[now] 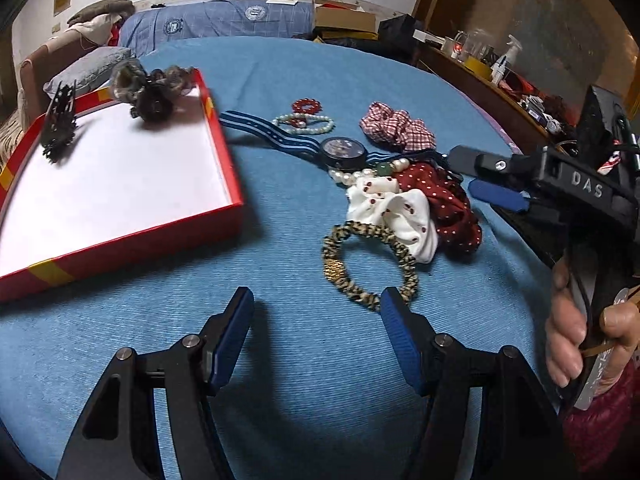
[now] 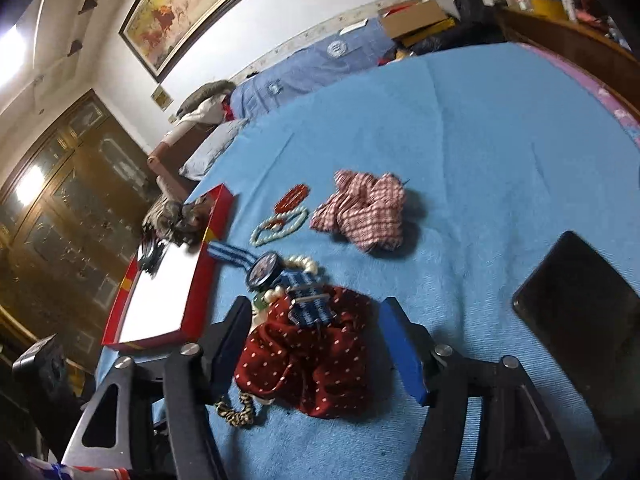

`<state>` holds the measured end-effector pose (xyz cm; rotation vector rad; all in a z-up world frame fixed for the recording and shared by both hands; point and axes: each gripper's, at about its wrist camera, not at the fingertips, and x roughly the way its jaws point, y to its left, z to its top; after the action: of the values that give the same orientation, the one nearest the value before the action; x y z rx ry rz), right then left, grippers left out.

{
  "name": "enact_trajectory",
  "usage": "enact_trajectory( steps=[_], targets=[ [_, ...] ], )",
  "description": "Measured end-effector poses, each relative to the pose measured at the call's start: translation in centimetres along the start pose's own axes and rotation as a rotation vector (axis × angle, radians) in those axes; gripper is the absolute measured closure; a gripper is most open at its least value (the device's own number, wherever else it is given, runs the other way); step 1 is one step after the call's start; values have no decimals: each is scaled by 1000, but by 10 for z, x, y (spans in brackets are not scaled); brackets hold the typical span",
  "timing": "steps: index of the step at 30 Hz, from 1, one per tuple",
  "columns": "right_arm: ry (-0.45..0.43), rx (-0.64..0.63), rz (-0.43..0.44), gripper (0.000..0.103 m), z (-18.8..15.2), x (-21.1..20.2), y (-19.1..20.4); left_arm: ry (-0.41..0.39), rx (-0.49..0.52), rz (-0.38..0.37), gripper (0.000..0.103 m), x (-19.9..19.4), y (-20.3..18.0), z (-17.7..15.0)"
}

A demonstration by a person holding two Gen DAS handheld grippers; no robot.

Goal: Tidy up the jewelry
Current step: 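Grasp the red polka-dot scrunchie with the right tool and lift it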

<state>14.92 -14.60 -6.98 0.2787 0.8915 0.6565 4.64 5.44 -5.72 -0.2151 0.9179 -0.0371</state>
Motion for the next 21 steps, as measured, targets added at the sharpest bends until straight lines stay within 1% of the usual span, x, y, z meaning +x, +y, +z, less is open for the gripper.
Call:
enact_trajectory(
  steps=[2, 5, 6, 7, 8, 9, 10, 12, 14, 16, 18, 19, 21],
  targets=[
    [22, -18, -33, 27, -3, 7, 2, 4, 4, -10, 36, 1, -4, 0],
    [56, -51, -35, 28, -9, 16, 7, 6, 20, -20, 31, 2, -9, 2],
    [72, -69, -37, 38, -11, 20, 10, 6, 23, -23, 31, 2, -11, 3],
    [76, -90, -46, 50, -13, 22, 13, 7, 27, -28, 30, 3, -12, 4],
    [81, -110, -57, 79, -15, 24, 15, 11, 31, -33, 30, 3, -14, 5],
    [82, -120, -67, 82, -15, 25, 15, 14, 34, -33, 30, 4, -15, 5],
    [71, -116, -71, 84, -15, 23, 12, 17, 36, -34, 29, 5, -16, 6],
    [21, -93, -55, 87, -12, 12, 7, 26, 40, -33, 28, 8, -19, 7],
    [-67, -60, -24, 87, -7, -6, 2, 32, 50, -29, 28, 13, -23, 8],
    [-139, -50, -20, 87, -5, -21, 1, 39, 58, -28, 28, 17, -26, 9],
    [-216, -41, -27, 87, -4, -36, 0, 37, 69, -12, 28, 21, -31, 11],
    [-245, -28, -12, 87, -3, -43, -2, 37, 73, -10, 28, 24, -33, 13],
    [-263, -7, 6, 87, -2, -48, -5, 34, 83, 9, 29, 27, -37, 15]
  ],
)
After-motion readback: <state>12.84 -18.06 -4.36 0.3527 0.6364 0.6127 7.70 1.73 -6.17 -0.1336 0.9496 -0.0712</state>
